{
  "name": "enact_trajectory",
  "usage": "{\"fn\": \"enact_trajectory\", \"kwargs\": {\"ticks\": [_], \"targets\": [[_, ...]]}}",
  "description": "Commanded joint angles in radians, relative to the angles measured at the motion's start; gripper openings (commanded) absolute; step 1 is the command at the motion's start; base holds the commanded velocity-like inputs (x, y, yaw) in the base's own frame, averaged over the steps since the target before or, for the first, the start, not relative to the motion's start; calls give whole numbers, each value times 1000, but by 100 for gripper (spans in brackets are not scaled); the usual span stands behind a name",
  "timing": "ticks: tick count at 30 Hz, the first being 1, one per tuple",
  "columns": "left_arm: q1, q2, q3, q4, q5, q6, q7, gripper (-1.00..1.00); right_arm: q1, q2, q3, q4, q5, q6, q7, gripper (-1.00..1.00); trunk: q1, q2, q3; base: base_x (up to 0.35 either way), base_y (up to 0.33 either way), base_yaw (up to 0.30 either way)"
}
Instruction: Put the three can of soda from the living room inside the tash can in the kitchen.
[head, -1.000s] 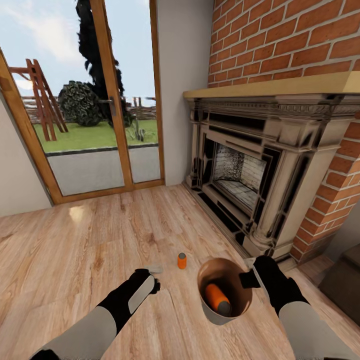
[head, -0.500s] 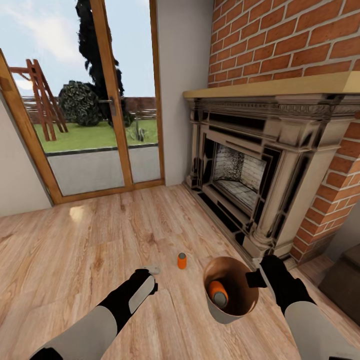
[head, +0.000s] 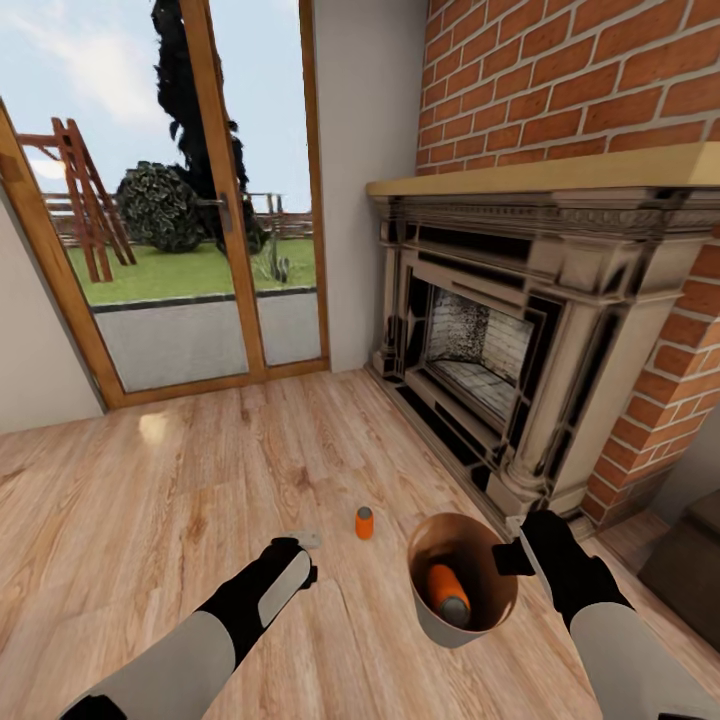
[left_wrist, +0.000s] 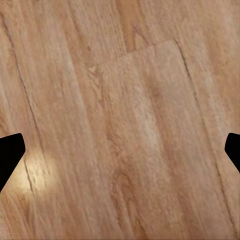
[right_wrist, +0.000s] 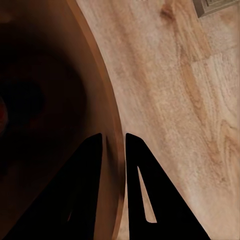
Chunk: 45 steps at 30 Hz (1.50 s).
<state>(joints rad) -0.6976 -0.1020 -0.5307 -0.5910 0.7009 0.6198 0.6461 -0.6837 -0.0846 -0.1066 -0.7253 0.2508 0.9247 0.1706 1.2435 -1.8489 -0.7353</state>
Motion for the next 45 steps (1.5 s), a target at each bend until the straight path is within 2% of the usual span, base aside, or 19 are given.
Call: {"fn": "enact_trajectory", "kwargs": {"ticks": [1,11,19,27,32,45], "targets": [[0,0,0,1,0,0,-1,100,0,0,-1,0,-16,1,6,-100,0,0,0,158,64,0],[0,-1,-1,2,0,0,-3,100,0,3,1,0,-19,2,6,-100,0,0,2,258,131,-89],[0,-1,-2,2,1,1,-9,100,0,5,1,0,-21,2,6,-100,0,0,5,299,178,-263],[0,1,-4,2,0,4,-63,100,0,5,2,0,-21,2,6,-100,0,0,5,287,208,-281],[0,1,-5,2,-2,9,-72,100,0,5,2,0,-21,2,6,-100,0,0,6,242,246,-283],[0,2,-5,3,0,16,-74,100,1,9,3,0,-21,18,6,-100,0,0,12,94,303,-283]]}}
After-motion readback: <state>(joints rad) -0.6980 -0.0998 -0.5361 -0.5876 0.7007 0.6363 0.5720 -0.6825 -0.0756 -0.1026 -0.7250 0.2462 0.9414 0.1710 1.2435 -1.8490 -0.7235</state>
